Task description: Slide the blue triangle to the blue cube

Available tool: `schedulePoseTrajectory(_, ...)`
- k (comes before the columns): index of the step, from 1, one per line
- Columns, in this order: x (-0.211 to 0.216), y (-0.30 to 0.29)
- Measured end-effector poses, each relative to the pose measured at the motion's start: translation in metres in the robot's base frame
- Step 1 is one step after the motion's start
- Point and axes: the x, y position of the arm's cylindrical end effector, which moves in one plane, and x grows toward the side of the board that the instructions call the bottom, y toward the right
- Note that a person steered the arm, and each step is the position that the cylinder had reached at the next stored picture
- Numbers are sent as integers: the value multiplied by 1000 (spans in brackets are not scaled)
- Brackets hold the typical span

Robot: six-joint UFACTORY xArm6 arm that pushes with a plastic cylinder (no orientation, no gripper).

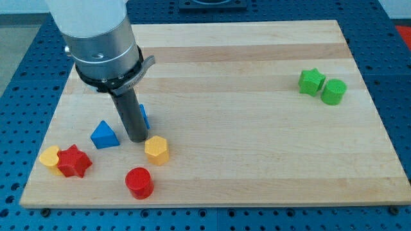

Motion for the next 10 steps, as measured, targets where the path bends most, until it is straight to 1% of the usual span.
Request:
schedulePoseTrajectory(1,-9,0)
schedulePoseTrajectory(3,45,-12)
schedulePoseTrajectory(4,44,-15)
schedulePoseTrajectory(5,22,-71)
schedulePoseTrajectory(6,22,-71)
schedulePoseTrajectory(7,-29,-71)
schedulePoseTrajectory(8,-47,-71)
schedulePoseTrajectory(9,-47,-71)
schedulePoseTrajectory(10,-47,-22)
